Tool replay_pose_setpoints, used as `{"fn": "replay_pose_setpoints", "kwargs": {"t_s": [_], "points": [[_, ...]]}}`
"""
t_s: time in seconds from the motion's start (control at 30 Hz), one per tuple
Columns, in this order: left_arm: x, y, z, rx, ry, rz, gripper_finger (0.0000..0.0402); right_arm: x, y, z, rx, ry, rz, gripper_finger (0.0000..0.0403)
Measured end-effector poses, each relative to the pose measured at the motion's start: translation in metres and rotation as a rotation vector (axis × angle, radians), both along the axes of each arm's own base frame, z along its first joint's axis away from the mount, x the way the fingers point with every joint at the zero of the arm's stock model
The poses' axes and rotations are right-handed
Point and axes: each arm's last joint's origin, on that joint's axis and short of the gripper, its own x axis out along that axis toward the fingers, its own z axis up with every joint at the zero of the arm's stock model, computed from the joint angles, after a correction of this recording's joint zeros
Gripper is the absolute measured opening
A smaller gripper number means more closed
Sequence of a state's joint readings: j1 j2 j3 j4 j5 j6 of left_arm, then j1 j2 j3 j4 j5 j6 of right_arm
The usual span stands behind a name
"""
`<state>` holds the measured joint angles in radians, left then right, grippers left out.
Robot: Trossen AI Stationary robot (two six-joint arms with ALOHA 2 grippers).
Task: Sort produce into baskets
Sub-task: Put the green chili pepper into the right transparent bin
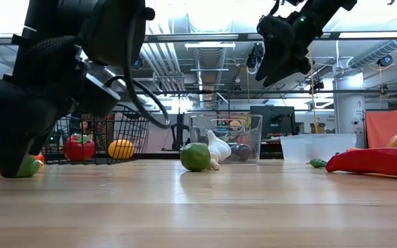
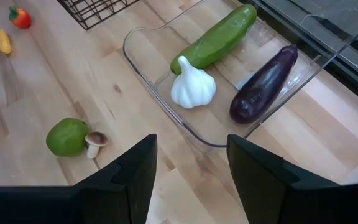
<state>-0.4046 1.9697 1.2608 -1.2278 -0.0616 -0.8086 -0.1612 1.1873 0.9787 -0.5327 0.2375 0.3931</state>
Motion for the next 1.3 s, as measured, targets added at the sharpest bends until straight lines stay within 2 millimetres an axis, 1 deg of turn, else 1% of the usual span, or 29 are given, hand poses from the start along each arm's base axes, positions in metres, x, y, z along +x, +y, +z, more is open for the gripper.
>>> {"fn": "replay_pose_setpoints", "kwargs": {"t_s": [0.2,0.57,0.67,0.77,1.03,1.13,1.2,1.3], "points": [[-0.005,0.002,-0.005,0.003,0.016,-0.004,0.0310,0.000,0.000,0.000,0.000,0.000,0.000,0.0187],[-0.003,0.001,-0.006,-0.009,0.003,-0.017,0.0310,0.000,0.000,0.000,0.000,0.001,0.000,0.0187],[-0.003,0.001,-0.007,-0.010,0.001,-0.017,0.0305,0.000,0.000,0.000,0.000,0.001,0.000,0.0187],[-0.003,0.000,-0.007,-0.014,-0.004,-0.015,0.0276,0.000,0.000,-0.001,0.000,0.002,0.000,0.0187],[-0.002,0.000,-0.007,-0.019,-0.011,-0.016,0.0143,-0.001,0.000,-0.003,0.001,0.009,0.000,0.0187],[-0.002,0.001,-0.007,0.004,-0.019,-0.025,0.0100,-0.001,0.000,-0.004,0.002,0.012,0.000,0.0187],[-0.002,0.000,-0.006,0.030,-0.039,-0.052,0.0084,-0.001,0.000,-0.005,0.002,0.015,0.000,0.0187],[0.003,-0.006,0.004,0.073,-0.116,-0.128,0.0082,-0.002,0.000,-0.007,0.003,0.022,0.000,0.0187]]}}
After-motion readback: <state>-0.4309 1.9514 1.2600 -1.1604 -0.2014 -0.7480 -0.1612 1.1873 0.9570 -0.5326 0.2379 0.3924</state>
